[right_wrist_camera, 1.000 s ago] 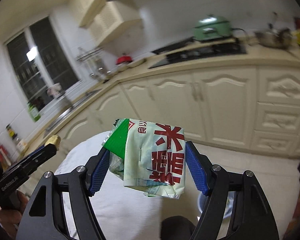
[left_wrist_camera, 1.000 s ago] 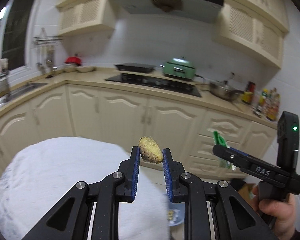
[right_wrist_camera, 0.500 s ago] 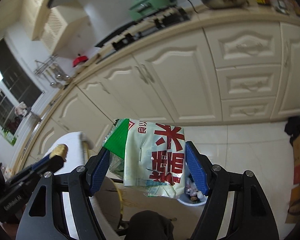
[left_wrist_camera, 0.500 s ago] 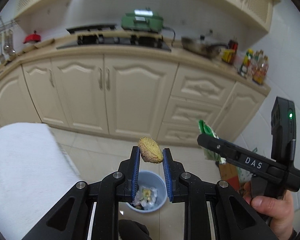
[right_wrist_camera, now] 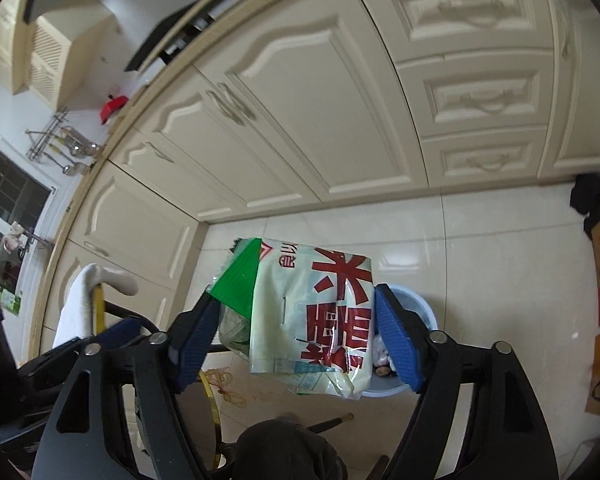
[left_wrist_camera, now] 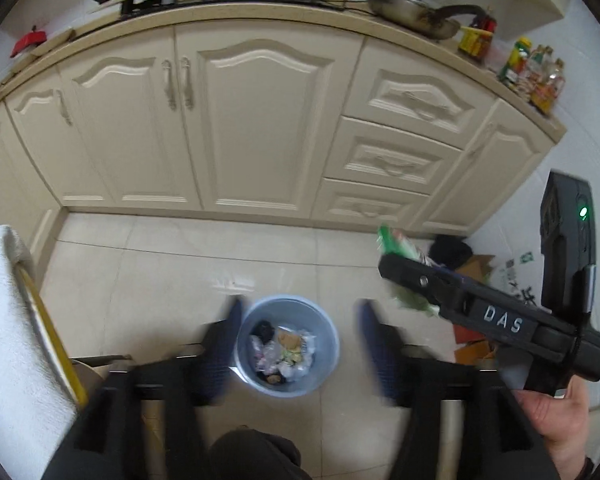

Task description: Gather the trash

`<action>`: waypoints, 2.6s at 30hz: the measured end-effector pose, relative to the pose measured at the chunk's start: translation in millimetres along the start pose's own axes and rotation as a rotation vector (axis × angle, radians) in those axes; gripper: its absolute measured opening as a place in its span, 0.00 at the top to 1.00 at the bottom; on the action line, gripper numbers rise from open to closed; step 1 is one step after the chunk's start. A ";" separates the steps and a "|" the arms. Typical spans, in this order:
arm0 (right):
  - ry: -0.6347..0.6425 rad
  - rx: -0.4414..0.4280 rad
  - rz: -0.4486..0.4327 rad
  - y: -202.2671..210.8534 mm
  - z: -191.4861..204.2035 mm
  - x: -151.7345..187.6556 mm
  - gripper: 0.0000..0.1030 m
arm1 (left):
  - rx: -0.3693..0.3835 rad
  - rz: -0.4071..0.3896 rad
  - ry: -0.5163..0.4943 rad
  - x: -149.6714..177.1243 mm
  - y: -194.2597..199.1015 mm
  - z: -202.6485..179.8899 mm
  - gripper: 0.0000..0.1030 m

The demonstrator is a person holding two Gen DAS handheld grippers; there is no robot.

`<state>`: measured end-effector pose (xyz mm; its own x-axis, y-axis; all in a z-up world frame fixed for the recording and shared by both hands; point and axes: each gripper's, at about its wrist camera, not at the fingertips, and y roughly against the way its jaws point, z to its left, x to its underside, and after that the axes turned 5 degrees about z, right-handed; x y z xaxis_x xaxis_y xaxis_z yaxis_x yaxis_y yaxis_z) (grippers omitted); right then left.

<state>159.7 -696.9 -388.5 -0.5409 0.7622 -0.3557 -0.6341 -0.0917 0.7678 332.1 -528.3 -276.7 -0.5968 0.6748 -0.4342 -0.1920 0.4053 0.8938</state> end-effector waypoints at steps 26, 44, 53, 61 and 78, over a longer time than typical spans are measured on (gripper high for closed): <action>0.138 -0.005 -0.129 97.1 118.2 51.3 0.00 | -0.209 -0.389 0.097 129.7 176.6 6.1 0.01; 0.569 -0.126 -0.298 193.7 314.5 184.2 0.00 | -0.444 -0.700 0.304 435.5 378.8 -3.7 0.01; 0.692 -0.160 -0.337 216.7 345.9 242.1 0.00 | -0.538 -0.770 0.407 552.1 403.7 -54.7 0.01; 0.778 -0.182 -0.371 247.8 352.0 286.5 0.00 | -0.557 -0.795 0.432 615.8 417.5 -103.1 0.01; 0.806 -0.183 -0.417 267.7 346.3 320.9 0.00 | -0.647 -0.769 0.465 623.6 432.2 -137.2 0.01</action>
<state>7.8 -255.0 -112.5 -0.4269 0.0866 -0.9001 -0.9041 -0.0629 0.4227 -230.0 -16.9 -145.8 -0.3515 0.0289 -0.9357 -0.9273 0.1267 0.3523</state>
